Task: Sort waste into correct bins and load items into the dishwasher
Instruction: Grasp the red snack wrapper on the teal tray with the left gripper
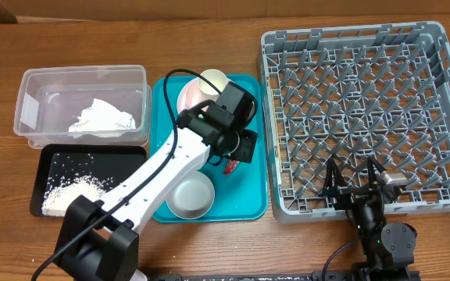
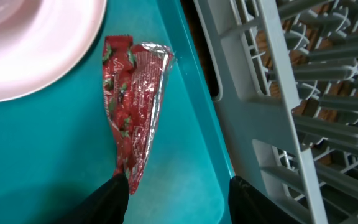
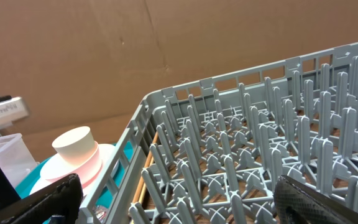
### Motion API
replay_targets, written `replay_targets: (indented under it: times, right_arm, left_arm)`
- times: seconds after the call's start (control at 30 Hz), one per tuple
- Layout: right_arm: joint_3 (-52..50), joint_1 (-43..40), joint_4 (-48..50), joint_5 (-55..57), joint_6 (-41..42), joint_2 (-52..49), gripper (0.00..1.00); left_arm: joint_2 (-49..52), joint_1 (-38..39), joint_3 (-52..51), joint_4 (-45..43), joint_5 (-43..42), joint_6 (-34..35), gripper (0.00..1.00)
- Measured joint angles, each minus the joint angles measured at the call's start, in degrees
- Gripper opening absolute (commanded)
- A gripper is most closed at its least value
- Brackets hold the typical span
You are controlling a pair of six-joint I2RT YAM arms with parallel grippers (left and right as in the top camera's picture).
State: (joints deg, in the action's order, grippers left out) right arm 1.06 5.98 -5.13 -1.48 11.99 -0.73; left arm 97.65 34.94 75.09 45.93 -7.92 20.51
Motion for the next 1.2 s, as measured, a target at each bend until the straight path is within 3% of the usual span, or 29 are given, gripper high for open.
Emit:
replay_targets:
  times: [0.7, 0.83, 1.03, 1.2]
  right_arm:
    - [0.0, 0.0, 0.0, 0.0, 0.0, 0.0, 1.00]
    - [0.0, 0.0, 0.0, 0.0, 0.0, 0.0, 1.00]
    - [0.0, 0.0, 0.0, 0.0, 0.0, 0.0, 1.00]
    - [0.0, 0.0, 0.0, 0.0, 0.0, 0.0, 1.00]
  left_arm:
    - [7.5, 0.2, -2.5, -0.8, 1.6, 0.0, 0.43]
    - [10.4, 0.2, -2.6, -0.9, 1.7, 0.0, 0.34]
    - [12.0, 0.2, -2.8, -0.8, 1.8, 0.0, 0.04]
    - [12.0, 0.2, -2.7, -0.7, 1.7, -0.4, 0.04]
